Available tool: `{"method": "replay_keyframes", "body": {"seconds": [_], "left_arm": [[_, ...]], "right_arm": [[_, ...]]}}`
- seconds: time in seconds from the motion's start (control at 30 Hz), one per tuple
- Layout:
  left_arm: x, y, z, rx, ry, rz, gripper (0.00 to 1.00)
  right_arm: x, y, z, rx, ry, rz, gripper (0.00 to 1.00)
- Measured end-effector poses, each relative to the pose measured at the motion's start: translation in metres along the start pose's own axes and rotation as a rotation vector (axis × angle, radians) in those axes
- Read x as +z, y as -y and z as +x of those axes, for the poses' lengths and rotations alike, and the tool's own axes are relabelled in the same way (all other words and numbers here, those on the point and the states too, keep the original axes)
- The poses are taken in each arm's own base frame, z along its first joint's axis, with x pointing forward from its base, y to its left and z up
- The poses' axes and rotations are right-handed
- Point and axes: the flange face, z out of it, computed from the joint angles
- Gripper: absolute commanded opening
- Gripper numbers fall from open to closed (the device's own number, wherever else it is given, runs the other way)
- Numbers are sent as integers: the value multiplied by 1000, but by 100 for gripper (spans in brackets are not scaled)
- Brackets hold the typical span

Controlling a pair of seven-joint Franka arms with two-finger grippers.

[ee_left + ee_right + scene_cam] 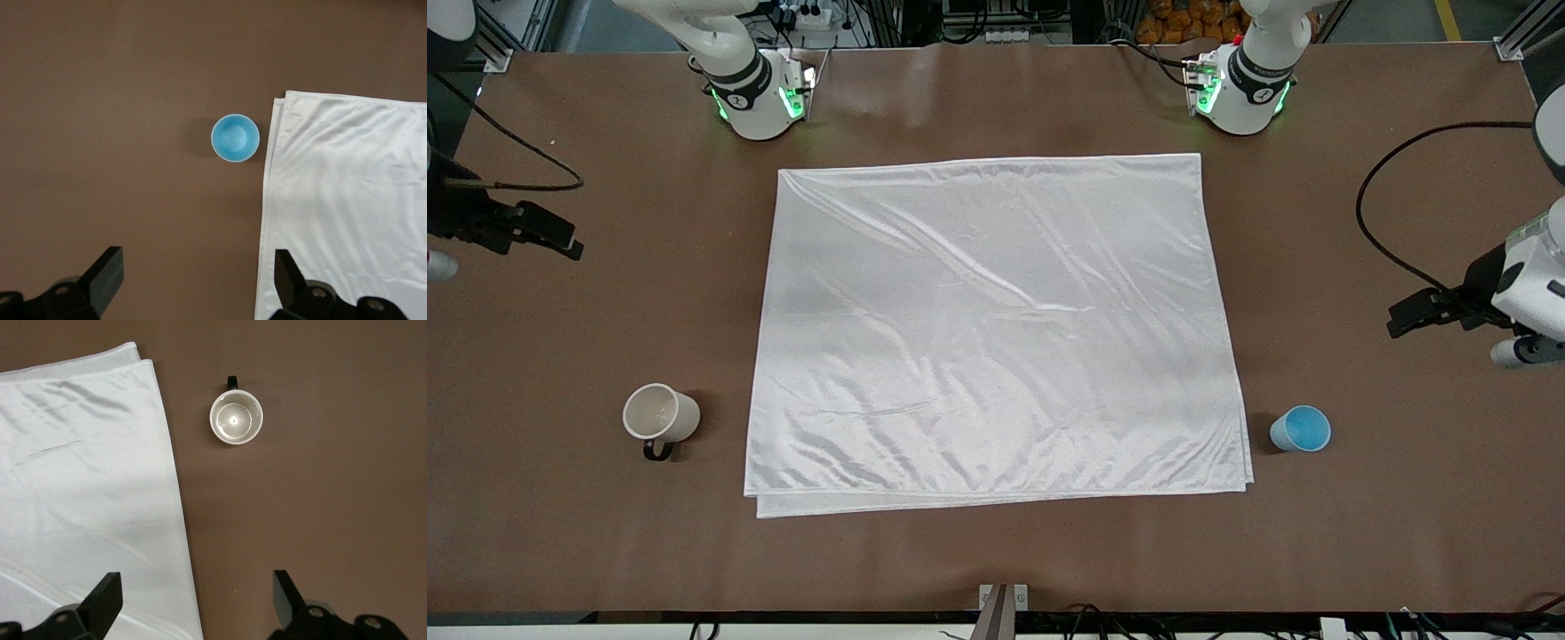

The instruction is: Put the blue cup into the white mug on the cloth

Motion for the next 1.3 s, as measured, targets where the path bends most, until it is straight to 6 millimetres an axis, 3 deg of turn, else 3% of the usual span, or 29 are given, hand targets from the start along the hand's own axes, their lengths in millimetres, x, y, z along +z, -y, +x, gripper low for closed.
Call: {"method": "replay_keyframes", "body": {"seconds": [0.3,0.63,0.87,1.3], "left_arm": [[58,3,23,12,2,-3,100],[111,3,38,10,0,-36,100],[142,3,48,14,-23,-47,100],[195,3,57,45,-49,-34,100]], "right_arm": [[68,-4,53,12,13,-5,100],[143,-30,114,52,-34,-10,100],[182,-40,135,64,-73,-13,100],[258,-38,158,52,-129,-15,100]]}}
